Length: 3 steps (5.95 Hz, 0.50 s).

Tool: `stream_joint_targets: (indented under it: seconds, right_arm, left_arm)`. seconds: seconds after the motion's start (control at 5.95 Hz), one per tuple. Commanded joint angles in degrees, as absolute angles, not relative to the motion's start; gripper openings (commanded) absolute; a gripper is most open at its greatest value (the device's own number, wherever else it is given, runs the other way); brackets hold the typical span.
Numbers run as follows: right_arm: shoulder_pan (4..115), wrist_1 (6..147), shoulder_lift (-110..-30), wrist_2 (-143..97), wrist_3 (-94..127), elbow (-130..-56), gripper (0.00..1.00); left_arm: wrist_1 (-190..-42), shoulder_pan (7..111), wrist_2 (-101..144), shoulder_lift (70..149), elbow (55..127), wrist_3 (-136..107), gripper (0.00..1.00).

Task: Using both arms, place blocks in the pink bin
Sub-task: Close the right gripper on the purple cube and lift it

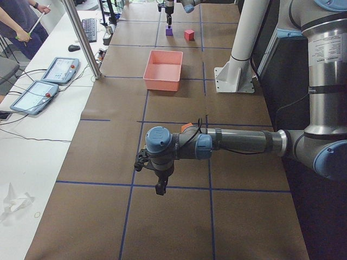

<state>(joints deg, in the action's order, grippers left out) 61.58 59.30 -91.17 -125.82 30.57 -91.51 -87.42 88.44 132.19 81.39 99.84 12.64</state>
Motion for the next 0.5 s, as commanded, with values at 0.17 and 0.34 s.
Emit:
stream_joint_targets:
  seconds: [0.17, 0.34]
  right_arm:
    - [60.39, 58.97, -90.45, -125.68, 30.50, -90.44, 1.00]
    - [59.42, 58.97, -90.35, -124.99, 30.50, -89.83, 1.00]
  left_arm:
    - [-87.54, 88.42, 132.19, 81.47, 99.93, 12.66, 1.00]
    - [-87.45, 88.42, 132.19, 81.39, 99.93, 12.57, 1.00]
